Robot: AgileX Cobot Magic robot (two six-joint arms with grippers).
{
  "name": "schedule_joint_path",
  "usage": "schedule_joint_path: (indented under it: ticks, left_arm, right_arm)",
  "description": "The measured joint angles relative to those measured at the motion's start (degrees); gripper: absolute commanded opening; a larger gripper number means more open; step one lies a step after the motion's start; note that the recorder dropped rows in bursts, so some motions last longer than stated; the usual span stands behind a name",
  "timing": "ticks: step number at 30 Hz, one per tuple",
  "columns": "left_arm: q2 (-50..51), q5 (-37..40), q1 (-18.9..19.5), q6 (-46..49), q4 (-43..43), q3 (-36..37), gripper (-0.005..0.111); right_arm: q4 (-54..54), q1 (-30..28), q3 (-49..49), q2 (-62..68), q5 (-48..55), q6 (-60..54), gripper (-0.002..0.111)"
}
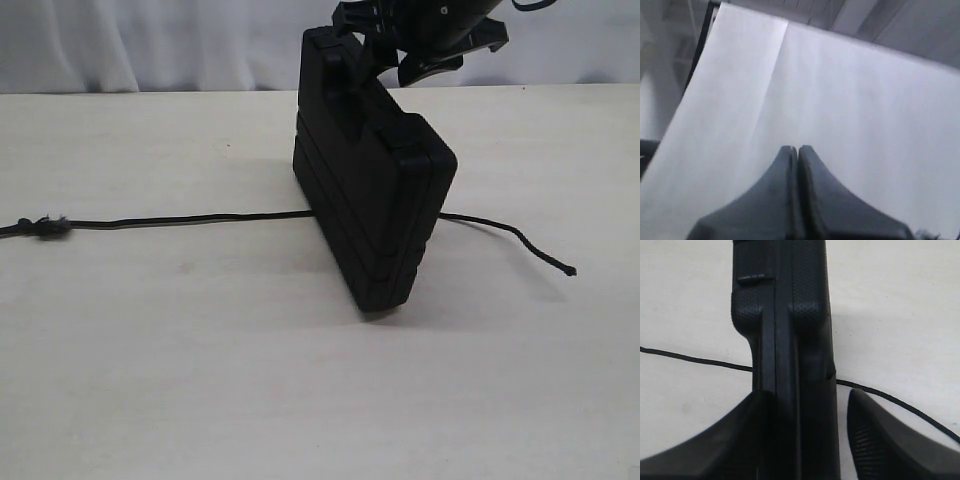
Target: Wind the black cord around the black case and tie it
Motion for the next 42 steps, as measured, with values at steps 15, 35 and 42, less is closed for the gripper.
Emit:
schedule_joint_path:
  ticks: [15,35,42]
  left_arm:
    - [39.56,-14.99,0.0,-33.71,38.68,-24.4,0.0]
    - [92.18,-17.02,-26.38,-11.75,48.47,-50.74,0.0]
    - [99.42,-12.42,-33.61,0.12,38.12,-52.83,0.0]
  right_arm:
    - [-0.11,0.0,0.0,0.0,-0.14,0.0,0.047]
    - [-0.11,0.0,0.0,0.0,-0.14,0.0,0.047]
    - [-0.11,0.0,0.0,0.0,-0.14,0.0,0.047]
